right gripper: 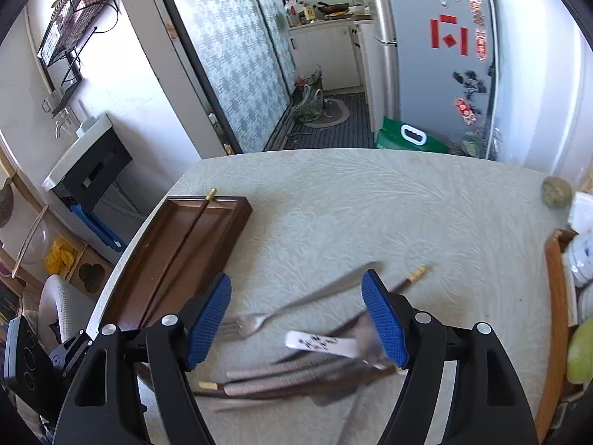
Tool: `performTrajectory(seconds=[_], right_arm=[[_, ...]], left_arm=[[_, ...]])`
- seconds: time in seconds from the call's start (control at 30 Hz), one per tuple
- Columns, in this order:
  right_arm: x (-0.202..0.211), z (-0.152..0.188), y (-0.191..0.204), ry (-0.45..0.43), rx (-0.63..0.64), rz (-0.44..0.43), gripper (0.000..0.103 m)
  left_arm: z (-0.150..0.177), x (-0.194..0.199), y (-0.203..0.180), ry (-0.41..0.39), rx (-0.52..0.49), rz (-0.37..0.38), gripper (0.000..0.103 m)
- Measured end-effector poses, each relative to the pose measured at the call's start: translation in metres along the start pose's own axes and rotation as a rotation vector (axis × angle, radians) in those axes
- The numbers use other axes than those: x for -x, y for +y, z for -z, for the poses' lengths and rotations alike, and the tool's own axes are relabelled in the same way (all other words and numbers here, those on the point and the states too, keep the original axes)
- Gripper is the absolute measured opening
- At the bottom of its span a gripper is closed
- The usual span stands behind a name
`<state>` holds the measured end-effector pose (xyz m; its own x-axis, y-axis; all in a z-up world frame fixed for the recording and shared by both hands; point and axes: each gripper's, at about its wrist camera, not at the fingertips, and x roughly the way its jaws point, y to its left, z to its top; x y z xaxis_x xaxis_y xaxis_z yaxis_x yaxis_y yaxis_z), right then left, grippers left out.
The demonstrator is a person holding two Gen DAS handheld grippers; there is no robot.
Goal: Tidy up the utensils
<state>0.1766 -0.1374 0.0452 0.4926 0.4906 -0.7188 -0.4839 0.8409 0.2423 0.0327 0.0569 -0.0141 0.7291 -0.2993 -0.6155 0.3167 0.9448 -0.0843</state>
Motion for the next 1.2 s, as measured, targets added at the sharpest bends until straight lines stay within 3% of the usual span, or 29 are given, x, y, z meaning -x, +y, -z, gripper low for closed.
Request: performTrajectory(seconds=[0.07, 0.13, 0.17, 0.27, 0.4, 0.57, 0.7, 1.2], right_arm=[[0.009, 0.015, -0.011, -0.001, -0.012, -0.002, 0.059], [0.013, 0.030, -0.018, -0.001, -0.025, -0.017, 0.051], [0.014, 0.035, -0.021, 0.002, -0.029, -0.024, 0.045], [0.011, 0.050, -0.027, 0.015, -0.035, -0.053, 0.043], [0.004, 0.058, -0.030, 0.025, -0.033, -0.070, 0.043], [-0.005, 0.065, -0.032, 0.045, -0.045, -0.101, 0.043], [-0.012, 0.067, -0.040, 0.063, -0.077, -0.115, 0.043], [-0.017, 0.066, -0.059, 0.061, -0.136, -0.112, 0.043]], left_arm=[[-0.001, -0.006, -0.019, 0.012, -0.044, 0.029, 0.080], [-0.002, -0.015, -0.035, 0.044, -0.086, 0.024, 0.071], [-0.002, -0.022, -0.041, 0.072, -0.102, 0.011, 0.060], [0.000, -0.037, -0.049, 0.140, -0.127, -0.005, 0.045], [0.001, -0.049, -0.047, 0.190, -0.158, -0.055, 0.040], [-0.002, -0.057, -0.038, 0.221, -0.128, -0.030, 0.039], [-0.001, -0.065, -0.047, 0.250, -0.208, -0.090, 0.039], [-0.022, -0.086, -0.032, 0.397, -0.186, -0.015, 0.040]])
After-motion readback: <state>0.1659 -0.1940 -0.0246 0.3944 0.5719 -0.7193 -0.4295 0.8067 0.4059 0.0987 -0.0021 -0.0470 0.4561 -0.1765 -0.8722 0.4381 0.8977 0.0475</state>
